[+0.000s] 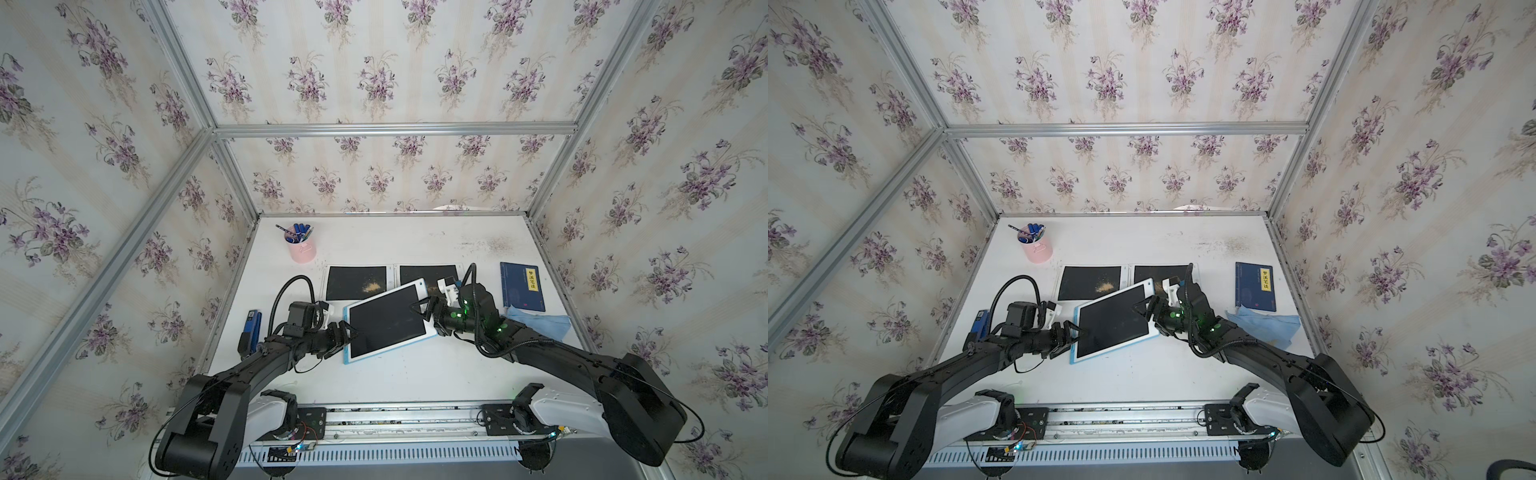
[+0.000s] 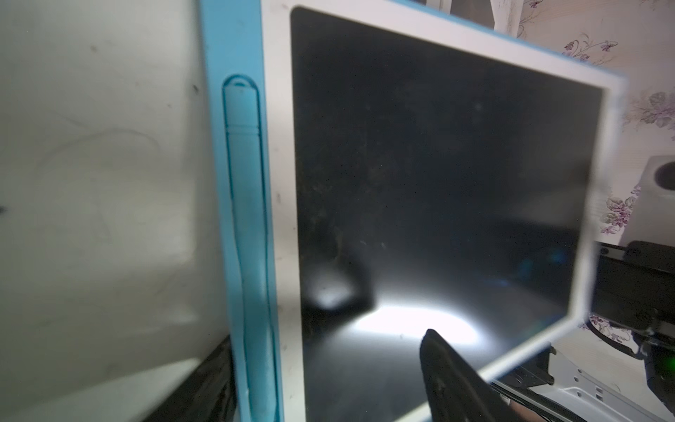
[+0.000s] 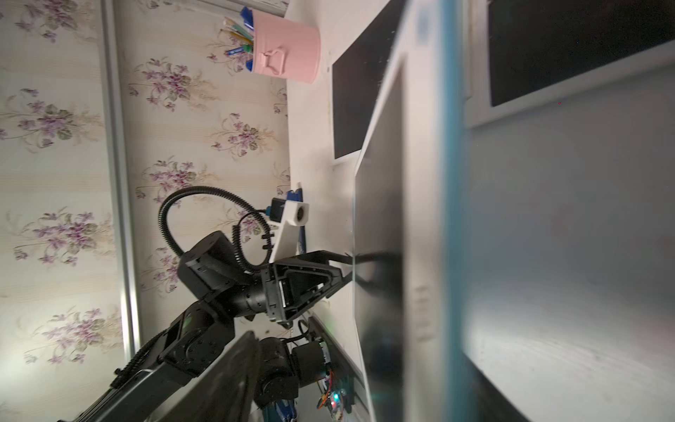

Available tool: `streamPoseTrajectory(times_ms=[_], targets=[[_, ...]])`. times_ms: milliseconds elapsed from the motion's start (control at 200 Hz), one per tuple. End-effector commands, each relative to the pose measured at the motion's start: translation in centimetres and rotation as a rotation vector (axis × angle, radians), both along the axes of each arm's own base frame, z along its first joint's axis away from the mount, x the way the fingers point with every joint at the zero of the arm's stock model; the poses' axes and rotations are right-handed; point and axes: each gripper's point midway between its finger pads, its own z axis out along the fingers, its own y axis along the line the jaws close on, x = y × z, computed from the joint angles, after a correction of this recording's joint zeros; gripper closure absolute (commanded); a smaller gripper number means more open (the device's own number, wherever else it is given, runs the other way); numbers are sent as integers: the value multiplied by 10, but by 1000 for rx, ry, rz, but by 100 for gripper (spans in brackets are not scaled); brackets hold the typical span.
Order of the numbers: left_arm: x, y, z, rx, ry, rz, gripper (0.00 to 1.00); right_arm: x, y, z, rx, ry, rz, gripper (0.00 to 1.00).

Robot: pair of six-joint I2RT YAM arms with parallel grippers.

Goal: Wipe the drawing tablet
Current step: Pick up the drawing tablet from the center of the board.

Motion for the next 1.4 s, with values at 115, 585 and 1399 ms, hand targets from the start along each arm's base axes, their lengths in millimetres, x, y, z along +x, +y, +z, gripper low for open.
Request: streamPoseTrajectory(times_ms=[115,585,1399], targets=[[-24,13,-23,81,130,28,22,-5,-7,-9,-71,-21,67,31],[-9,3,-3,11,66,23,17,1,-16,-5,-80,-81,86,100],[38,-6,139,-430,-283,101,25,-24,-55,89,369,-214,221,100]])
